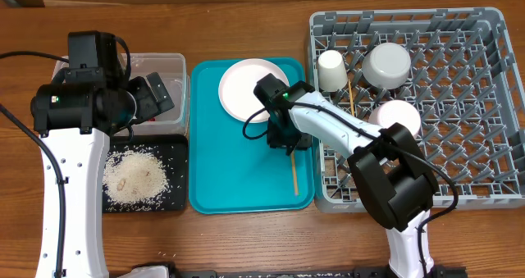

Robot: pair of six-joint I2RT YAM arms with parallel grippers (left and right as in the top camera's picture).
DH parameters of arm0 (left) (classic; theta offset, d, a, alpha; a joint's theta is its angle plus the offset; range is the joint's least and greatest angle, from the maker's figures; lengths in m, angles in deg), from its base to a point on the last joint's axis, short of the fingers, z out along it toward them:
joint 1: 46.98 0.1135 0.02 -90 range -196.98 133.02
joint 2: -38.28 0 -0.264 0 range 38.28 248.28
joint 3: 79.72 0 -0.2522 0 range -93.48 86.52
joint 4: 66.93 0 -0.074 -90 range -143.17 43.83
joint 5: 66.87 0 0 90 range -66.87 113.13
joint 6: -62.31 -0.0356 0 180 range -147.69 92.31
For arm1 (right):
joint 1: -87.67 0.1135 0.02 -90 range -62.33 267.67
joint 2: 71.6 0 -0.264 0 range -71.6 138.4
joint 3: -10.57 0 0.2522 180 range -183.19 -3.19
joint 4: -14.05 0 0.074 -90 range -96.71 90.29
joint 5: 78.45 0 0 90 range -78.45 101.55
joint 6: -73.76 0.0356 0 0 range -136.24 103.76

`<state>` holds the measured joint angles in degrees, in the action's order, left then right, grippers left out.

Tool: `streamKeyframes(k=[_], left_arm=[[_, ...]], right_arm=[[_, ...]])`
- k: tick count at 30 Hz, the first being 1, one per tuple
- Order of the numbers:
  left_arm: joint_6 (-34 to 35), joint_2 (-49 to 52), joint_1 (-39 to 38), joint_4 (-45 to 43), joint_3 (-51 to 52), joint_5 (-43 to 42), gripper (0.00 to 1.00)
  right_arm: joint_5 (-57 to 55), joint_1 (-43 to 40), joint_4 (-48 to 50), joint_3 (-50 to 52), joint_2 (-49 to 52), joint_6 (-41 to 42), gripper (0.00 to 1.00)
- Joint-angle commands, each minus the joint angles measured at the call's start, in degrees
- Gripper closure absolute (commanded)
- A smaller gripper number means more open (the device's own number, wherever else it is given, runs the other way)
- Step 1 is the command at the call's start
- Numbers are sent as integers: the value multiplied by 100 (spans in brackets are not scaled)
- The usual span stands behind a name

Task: Sort waste into correct bins and load items into the dishwasher
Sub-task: 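Return the right gripper to the tray and pinch the second chopstick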

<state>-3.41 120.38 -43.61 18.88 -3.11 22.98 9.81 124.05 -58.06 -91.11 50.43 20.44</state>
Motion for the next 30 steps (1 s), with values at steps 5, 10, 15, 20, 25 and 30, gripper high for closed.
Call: streamKeyframes(k=[5, 10, 15, 20, 25, 30], left_arm=[[17, -9, 24, -7, -50, 76, 0], [17, -9, 24, -9, -50, 76, 0], [17, -9, 24, -9, -50, 76, 0], [17, -9, 24, -9, -50, 74, 0], [17, -9, 24, -7, -50, 76, 0], [17, -9, 24, -7, -50, 76, 0]], right_arm=[[-76, -20, -201, 195, 142, -680, 64], [-118, -20, -199, 199, 142, -678, 76], [-116, -20, -238, 199, 142, -675, 92], [-116, -20, -284, 190, 142, -678, 96], [-116, -111, -680, -140, 140, -682, 96], [-118, -247, -1051, -756, 103, -876, 96]])
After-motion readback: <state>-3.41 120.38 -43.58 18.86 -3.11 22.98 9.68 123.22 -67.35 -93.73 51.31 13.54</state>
